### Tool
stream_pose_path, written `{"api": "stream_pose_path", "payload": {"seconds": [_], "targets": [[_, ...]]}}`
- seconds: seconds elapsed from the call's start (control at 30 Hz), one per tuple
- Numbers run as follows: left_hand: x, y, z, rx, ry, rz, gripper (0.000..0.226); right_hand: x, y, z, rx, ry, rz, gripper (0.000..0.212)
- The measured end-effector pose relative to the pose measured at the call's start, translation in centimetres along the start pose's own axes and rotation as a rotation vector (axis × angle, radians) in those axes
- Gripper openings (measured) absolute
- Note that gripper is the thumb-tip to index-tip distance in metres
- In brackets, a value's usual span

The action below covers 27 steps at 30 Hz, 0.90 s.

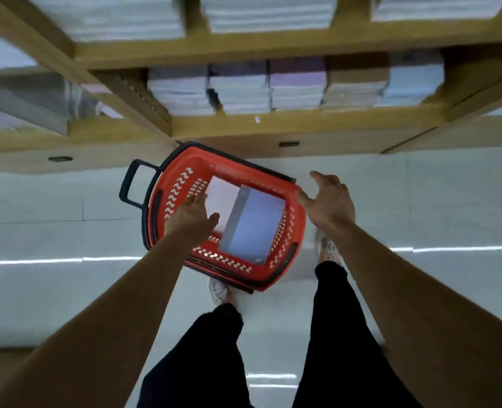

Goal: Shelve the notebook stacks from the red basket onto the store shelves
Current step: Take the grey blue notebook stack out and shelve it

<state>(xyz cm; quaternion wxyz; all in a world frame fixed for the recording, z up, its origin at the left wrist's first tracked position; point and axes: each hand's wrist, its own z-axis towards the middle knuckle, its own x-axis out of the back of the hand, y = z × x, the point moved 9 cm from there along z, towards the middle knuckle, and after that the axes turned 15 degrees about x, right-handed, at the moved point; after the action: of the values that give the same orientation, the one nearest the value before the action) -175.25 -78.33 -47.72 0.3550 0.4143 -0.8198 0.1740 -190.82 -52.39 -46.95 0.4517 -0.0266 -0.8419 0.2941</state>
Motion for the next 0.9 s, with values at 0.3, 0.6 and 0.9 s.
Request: {"api": "stream_pose_path", "payload": {"seconds": [0.3, 0.6, 0.9], "targets": [[-12.4, -8.2, 11.2, -0.049, -0.127, 0.052, 0.054, -21.9, 1.4, 0.8, -0.073, -0.106, 0.043, 0.075], [-22.6, -6.9, 20.3, -0.01, -0.147, -0.031, 0.076, -34.4, 10.1, 3.4, -0.29, -0.064, 0.167, 0.093], [-27.5, -4.5, 23.9, -0.139, -0.197, -0.051, 0.06, -39.1, 12.4, 4.8, -0.251, 0.162, 0.459, 0.1]]}}
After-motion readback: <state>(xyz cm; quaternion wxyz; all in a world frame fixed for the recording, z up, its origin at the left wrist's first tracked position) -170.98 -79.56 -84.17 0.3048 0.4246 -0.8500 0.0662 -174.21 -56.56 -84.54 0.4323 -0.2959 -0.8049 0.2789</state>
